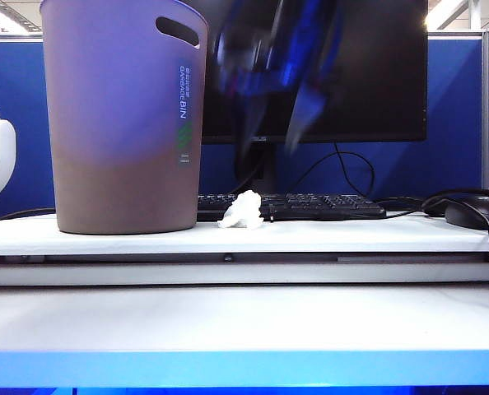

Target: Pick up all paper balls from the table and place them in the pink trash can.

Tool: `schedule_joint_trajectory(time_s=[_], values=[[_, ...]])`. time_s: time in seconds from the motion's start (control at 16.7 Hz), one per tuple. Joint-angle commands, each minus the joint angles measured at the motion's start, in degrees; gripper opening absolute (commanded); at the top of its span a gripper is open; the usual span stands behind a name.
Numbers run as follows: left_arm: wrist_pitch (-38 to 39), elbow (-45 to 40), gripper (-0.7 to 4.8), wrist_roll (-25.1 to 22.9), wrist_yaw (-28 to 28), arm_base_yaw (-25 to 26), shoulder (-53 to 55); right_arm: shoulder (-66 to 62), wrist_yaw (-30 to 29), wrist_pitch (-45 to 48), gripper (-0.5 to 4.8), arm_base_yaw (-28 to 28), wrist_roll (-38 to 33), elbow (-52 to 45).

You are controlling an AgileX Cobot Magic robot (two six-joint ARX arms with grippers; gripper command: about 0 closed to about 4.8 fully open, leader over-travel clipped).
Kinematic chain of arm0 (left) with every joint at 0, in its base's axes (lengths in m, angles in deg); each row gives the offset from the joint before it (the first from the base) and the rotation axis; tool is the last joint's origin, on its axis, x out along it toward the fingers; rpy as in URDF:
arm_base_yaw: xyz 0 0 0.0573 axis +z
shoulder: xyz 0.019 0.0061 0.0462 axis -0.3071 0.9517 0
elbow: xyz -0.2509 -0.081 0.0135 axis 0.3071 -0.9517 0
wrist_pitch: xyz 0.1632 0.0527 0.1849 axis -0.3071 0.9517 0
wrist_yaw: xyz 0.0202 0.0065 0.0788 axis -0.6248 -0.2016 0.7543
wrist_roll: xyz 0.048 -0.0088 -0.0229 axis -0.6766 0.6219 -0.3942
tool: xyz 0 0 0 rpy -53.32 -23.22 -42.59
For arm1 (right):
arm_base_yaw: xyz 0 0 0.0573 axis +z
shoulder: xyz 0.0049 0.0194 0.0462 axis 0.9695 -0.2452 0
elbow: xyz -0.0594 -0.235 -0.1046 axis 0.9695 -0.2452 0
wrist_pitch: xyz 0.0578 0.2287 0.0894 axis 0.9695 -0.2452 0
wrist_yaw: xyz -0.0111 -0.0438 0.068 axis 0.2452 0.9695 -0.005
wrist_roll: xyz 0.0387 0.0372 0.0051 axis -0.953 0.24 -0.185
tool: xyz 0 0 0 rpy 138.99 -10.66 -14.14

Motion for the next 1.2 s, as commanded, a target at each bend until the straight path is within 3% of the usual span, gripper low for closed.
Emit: schedule_joint_trajectory(time_s=[0.06,0.48,0.66,0.78,0.9,0.96,1.08,1.2], values=[[2.38,0.04,3.71,-0.13,4.13,0.02,-0.15,-3.63,-0.26,5.7,4.79,0.02,-0.17,0.28],[2.4,0.07,3.71,-0.5,4.15,0.02,-0.17,-9.18,0.35,9.25,4.79,-0.79,-1.29,0.28],[2.08,0.07,3.71,-1.18,6.12,0.02,-0.17,-9.57,1.4,8.81,2.74,-0.83,-1.33,0.28],[1.42,0.07,3.71,-1.16,6.12,0.02,-0.17,-9.57,1.42,8.76,2.41,-0.83,-1.57,0.28],[0.7,0.07,3.71,-1.14,6.12,0.02,-0.17,-9.55,1.42,7.91,0.46,-0.81,-2.32,0.28],[0.7,0.07,3.71,-1.14,6.12,0.02,-0.17,-9.55,1.46,7.3,0.01,-0.81,-2.32,0.28],[0.7,0.07,3.71,-1.14,6.12,0.02,-0.17,-9.38,1.79,6.1,-0.01,-0.83,-1.88,0.28],[0.33,0.07,3.71,-1.16,8.09,0.02,-0.17,-7.02,6.38,5.38,-0.01,-0.81,-0.76,0.28]])
